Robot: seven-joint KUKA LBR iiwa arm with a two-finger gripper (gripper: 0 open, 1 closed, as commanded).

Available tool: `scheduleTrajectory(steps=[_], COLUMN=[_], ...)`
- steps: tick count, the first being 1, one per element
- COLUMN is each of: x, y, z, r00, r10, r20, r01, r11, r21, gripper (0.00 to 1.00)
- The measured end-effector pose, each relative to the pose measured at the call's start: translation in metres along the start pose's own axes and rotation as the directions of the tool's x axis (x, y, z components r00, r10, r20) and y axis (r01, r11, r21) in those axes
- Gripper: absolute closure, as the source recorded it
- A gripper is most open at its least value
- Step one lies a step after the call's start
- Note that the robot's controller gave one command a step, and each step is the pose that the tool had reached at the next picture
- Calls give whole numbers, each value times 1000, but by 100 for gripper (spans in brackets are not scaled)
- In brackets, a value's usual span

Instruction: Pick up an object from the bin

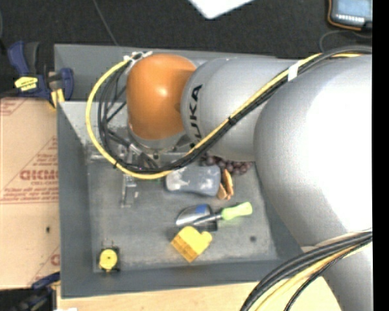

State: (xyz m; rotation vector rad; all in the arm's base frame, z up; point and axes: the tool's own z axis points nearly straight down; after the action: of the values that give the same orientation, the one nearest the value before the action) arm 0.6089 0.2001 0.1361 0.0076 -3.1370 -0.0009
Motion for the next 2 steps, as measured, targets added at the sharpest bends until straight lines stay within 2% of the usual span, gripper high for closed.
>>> scheduleTrajectory(steps=[1,2], x=[-2,-31], y=[-1,-47], z=[-5,-15], r00=[1000,1000], r10=[3,5], r20=[7,5], r01=[-3,-5], r11=[1000,1000], r21=[-1,-2], gripper=[0,0])
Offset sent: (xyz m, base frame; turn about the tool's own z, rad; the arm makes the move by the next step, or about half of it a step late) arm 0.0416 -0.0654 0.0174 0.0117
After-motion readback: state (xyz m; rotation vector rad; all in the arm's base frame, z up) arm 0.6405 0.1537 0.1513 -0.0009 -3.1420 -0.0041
